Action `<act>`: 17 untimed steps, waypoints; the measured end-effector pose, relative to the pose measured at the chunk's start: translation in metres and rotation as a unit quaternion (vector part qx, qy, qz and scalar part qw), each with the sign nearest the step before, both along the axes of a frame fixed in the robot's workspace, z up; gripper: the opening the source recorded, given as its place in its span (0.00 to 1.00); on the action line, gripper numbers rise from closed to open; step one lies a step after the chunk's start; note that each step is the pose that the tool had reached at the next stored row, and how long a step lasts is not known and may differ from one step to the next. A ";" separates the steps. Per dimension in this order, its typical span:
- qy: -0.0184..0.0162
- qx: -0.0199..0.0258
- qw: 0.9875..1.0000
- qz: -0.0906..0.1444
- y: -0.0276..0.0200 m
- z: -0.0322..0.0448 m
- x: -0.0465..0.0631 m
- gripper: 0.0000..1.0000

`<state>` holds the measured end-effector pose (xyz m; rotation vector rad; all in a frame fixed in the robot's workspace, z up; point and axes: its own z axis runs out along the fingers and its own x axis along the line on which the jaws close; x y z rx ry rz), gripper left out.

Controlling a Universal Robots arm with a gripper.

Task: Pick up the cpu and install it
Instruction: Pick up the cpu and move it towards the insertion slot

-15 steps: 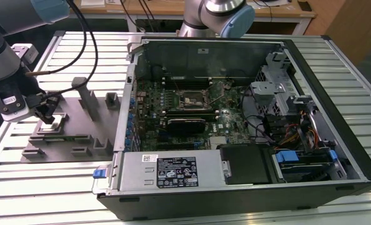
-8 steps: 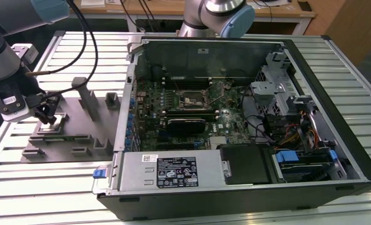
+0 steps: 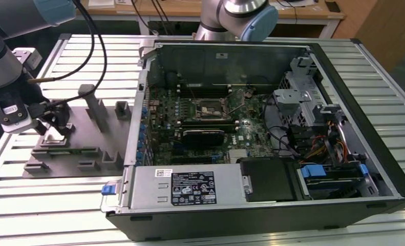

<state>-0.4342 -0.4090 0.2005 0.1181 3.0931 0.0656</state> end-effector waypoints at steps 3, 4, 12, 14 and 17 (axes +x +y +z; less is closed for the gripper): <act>0.000 0.000 1.000 0.000 0.0000 0.0000 0.000 0.65; 0.000 0.000 1.000 0.000 0.0000 0.0000 0.000 0.65; 0.000 0.000 1.000 0.019 0.0000 -0.0061 0.000 0.65; 0.000 0.000 1.000 0.020 0.0008 -0.0072 0.000 0.65; 0.000 0.000 1.000 0.020 0.0028 -0.0087 -0.001 0.65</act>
